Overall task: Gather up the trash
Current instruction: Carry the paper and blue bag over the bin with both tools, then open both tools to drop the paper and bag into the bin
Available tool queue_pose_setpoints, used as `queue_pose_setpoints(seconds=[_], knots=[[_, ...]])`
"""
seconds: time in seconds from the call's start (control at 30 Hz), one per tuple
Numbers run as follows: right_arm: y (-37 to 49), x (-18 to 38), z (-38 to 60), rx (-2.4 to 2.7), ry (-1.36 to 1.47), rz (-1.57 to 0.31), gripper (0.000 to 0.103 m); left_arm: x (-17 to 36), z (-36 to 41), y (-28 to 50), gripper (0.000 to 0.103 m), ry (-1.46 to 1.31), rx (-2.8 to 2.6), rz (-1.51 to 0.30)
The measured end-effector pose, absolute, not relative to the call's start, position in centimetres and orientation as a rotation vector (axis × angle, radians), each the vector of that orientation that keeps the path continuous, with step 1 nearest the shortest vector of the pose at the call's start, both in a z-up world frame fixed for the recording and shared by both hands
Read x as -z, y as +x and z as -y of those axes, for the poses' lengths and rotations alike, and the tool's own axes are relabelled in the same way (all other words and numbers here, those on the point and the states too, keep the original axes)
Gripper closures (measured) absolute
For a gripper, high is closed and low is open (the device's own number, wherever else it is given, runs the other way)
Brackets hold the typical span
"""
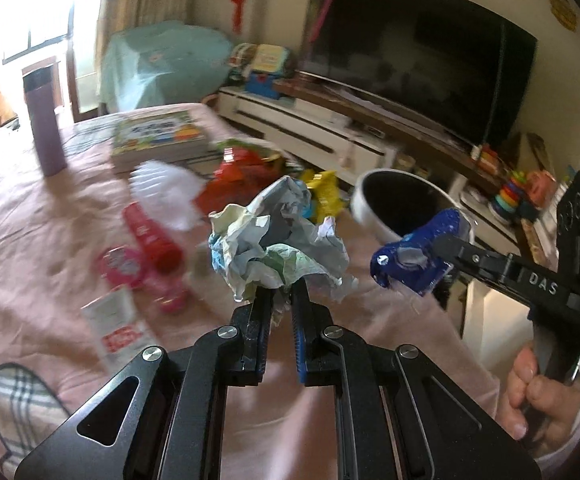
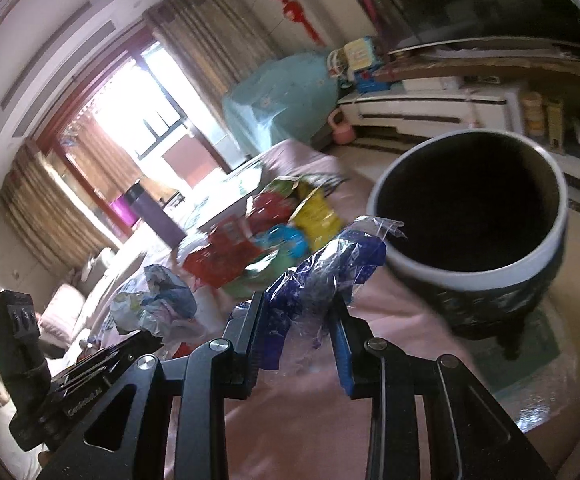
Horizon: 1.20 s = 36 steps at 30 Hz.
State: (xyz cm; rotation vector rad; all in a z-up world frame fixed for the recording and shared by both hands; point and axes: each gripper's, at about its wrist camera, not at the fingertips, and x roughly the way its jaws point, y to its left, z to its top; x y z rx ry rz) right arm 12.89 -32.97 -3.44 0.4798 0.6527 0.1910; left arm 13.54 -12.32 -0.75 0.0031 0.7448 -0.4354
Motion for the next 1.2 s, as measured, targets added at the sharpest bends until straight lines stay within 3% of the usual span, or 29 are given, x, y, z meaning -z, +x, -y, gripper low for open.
queue_pose_setpoints(seconds=[1.2], knots=[[16.8,3.1,45.4,-0.004,0.405,-0.698,0.072,1.9,29.6,21.7,0.093,0.097,0.642,-0.867]])
